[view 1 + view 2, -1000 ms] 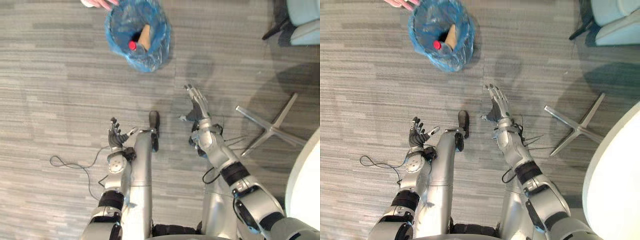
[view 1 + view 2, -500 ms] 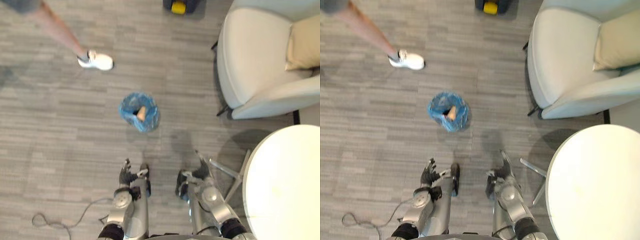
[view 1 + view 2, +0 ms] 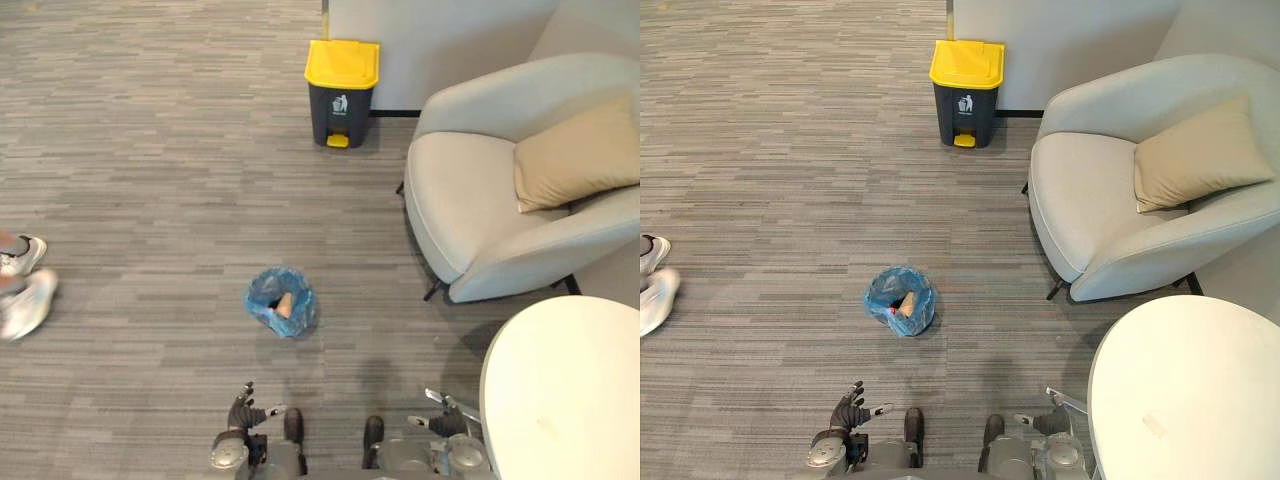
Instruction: Gather rubbish on tea table into small bin, then transfer packed bag to large trash can.
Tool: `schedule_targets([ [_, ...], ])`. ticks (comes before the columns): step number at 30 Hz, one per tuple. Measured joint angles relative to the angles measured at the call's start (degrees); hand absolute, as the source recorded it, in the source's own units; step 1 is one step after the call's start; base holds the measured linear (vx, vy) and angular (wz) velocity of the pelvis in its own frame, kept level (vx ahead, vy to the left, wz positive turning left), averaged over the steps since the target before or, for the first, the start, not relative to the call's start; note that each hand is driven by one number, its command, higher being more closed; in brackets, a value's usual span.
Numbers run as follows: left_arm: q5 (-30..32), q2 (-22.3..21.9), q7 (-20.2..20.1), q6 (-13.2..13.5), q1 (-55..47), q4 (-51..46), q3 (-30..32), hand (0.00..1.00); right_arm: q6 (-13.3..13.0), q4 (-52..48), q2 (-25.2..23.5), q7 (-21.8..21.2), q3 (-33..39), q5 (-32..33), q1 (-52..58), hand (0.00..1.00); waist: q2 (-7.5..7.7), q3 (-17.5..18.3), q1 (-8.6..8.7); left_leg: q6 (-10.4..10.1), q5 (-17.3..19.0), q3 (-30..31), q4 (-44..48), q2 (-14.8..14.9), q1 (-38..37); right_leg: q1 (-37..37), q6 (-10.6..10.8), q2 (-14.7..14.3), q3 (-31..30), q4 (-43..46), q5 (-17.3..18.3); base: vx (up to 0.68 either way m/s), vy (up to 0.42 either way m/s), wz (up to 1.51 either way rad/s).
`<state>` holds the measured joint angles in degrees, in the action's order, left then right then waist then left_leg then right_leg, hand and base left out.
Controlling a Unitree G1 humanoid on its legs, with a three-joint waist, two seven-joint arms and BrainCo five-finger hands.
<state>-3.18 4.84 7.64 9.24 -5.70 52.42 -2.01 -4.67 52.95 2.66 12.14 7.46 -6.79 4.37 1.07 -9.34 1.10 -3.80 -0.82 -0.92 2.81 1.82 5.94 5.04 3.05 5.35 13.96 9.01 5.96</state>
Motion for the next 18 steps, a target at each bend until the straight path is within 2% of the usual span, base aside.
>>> schedule_targets([
  [2,0.00,0.01,0.02,0.01,0.04,-0.19,0.56,0.00,-0.01,-0.02,0.05,0.01,-0.05,0.10,-0.14,0.00,-0.49,-0.22,-0.23,-0.47,4.37,1.69,9.00,0.50,4.76,-0.33,-0.01,-0.23,0.72,0.69,1.48,0.03,0.021,0.36],
  [3,-0.01,0.00,0.01,0.00,0.04,-0.25,0.91,0.00,0.00,-0.16,0.05,0.03,-0.05,0.15,-0.14,0.00,-0.66,-0.37,-0.25,-0.55,5.11,1.72,11.99,0.93,5.99,-0.74,-0.04,-0.30,1.30,0.88,1.73,0.04,0.039,0.48],
  [5,-0.09,0.00,0.03,-0.05,-0.02,-2.27,2.50,0.00,-0.06,-0.28,0.16,0.13,0.09,0.22,-0.12,0.00,-0.29,-1.81,-0.60,-1.44,5.26,-2.60,24.77,1.78,11.53,-4.76,-0.70,0.50,4.45,0.20,2.43,0.06,0.027,0.63],
  [6,-0.14,-0.06,0.04,-0.01,-0.04,-2.53,2.51,0.00,-0.08,-0.31,0.16,0.16,0.55,0.31,0.03,0.00,-0.23,-1.96,-0.63,-0.80,5.96,-4.75,26.49,2.45,11.84,-6.02,-0.66,0.70,5.33,-0.46,2.46,0.08,0.039,0.59],
  [7,-0.25,-0.33,0.02,0.02,-0.25,-2.56,2.47,0.00,-0.06,-0.34,0.14,0.25,0.99,0.76,0.00,0.00,-0.55,-2.03,-1.13,1.19,7.54,-8.12,28.00,4.12,12.64,-7.66,-0.20,0.62,6.70,-1.38,2.77,0.09,0.054,0.41],
  [9,-0.75,-0.39,-0.02,0.04,-0.17,-2.77,2.52,0.00,0.00,-0.35,0.86,0.46,1.30,1.56,-0.39,0.00,-1.23,-2.37,-1.55,1.66,8.26,-8.93,26.03,4.38,14.83,-9.04,0.68,1.37,8.01,-2.11,3.32,0.15,0.132,0.40],
  [11,-0.90,-0.32,0.04,0.11,-0.41,-4.12,2.67,0.00,0.09,-0.35,1.32,0.69,1.58,1.77,-0.47,0.00,-1.72,-2.11,-2.37,0.53,7.00,-7.33,18.34,4.10,16.42,-8.94,3.34,2.11,8.32,-1.91,4.74,0.22,0.235,0.19],
  [12,-1.44,-0.25,0.00,0.24,-1.15,-4.69,2.74,0.00,0.17,-0.32,1.42,1.00,1.56,1.78,-0.58,0.00,-2.54,-1.86,-2.67,2.22,4.20,-7.00,19.49,3.96,17.19,-8.90,5.44,2.93,8.27,-0.30,6.39,0.28,0.266,0.06],
  [13,-2.21,-0.12,0.08,0.61,-1.05,-5.23,3.01,0.00,0.21,-0.37,0.99,1.44,1.57,1.76,-0.33,0.00,-1.33,-1.73,-3.54,3.97,7.05,-7.74,22.58,2.31,17.65,-8.87,6.97,5.23,7.70,2.10,8.14,0.31,0.272,0.06],
  [14,-2.54,-0.13,0.06,0.74,-0.97,-5.40,3.01,0.00,0.20,-0.50,0.69,1.32,1.39,1.71,-0.16,0.00,-0.59,-1.67,-3.69,4.30,8.76,-8.25,23.83,1.52,17.62,-8.65,7.48,6.26,7.09,4.26,8.51,0.41,0.236,-0.01],
  [15,-2.85,0.01,0.07,0.73,-0.98,-5.62,3.00,0.00,0.25,-1.26,0.17,1.28,1.15,1.64,-0.17,0.00,0.09,-1.92,-3.72,5.13,11.19,-8.90,25.54,-0.03,16.71,-6.36,7.39,9.06,3.74,11.84,9.25,0.42,0.238,-0.02],
  [17,-2.89,0.41,0.08,0.59,-1.22,-5.68,2.76,0.00,0.51,-3.09,-0.55,1.22,-0.22,1.29,-0.78,0.00,0.46,-2.87,-3.47,7.01,13.48,-10.19,25.32,-1.73,12.29,1.85,4.31,11.84,-4.00,32.46,9.50,0.44,0.229,-0.11],
  [18,-2.89,0.68,0.09,0.57,-1.25,-5.70,2.70,0.00,0.57,-3.17,-0.52,1.20,-1.07,1.02,-1.16,0.00,0.52,-3.25,-3.24,7.26,13.91,-10.32,25.02,-1.96,10.69,3.63,4.19,11.54,-5.47,37.01,10.06,0.45,0.180,0.02],
])
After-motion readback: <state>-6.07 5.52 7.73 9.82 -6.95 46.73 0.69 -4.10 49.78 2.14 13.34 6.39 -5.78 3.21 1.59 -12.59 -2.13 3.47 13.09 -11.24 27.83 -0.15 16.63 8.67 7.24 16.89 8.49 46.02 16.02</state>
